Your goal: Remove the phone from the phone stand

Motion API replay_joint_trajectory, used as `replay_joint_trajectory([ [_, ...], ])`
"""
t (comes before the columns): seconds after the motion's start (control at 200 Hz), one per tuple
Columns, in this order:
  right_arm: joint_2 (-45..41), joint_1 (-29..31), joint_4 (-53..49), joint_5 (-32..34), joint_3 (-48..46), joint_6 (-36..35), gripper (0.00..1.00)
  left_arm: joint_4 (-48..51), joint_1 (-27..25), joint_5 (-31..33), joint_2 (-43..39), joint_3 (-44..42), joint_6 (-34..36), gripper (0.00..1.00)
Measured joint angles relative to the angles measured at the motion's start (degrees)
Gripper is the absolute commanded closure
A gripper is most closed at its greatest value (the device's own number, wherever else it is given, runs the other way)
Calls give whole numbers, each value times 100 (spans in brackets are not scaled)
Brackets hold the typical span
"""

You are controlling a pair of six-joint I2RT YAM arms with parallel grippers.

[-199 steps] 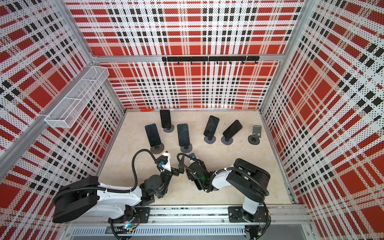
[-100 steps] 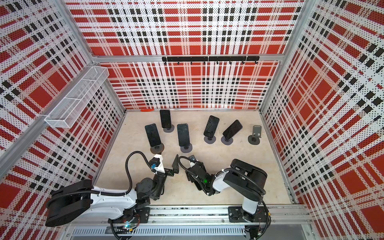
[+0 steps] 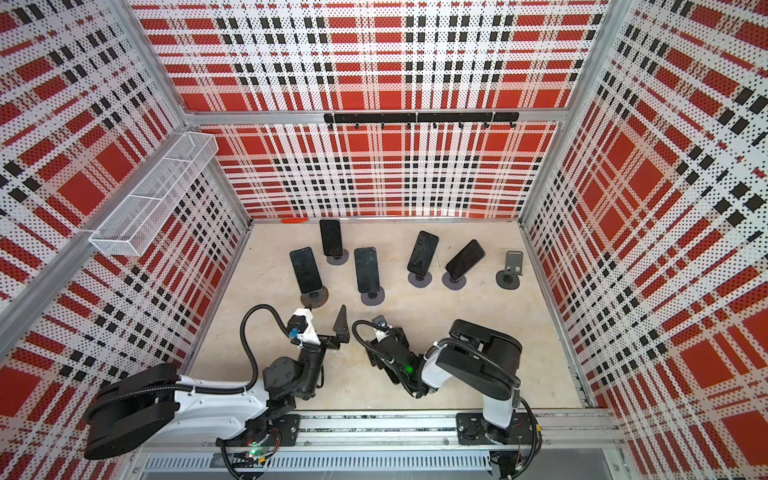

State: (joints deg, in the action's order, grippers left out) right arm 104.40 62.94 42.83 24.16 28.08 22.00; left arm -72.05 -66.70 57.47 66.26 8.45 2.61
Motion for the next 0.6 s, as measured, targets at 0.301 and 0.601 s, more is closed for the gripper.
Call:
replay_joint_trajectory([
  [0.301, 33, 0, 81, -2, -2, 0, 19, -4, 57, 0, -48, -9, -48, 2],
  [0.601, -553, 4, -557, -127, -22, 11, 16, -15, 273, 24, 13, -9, -146, 2],
])
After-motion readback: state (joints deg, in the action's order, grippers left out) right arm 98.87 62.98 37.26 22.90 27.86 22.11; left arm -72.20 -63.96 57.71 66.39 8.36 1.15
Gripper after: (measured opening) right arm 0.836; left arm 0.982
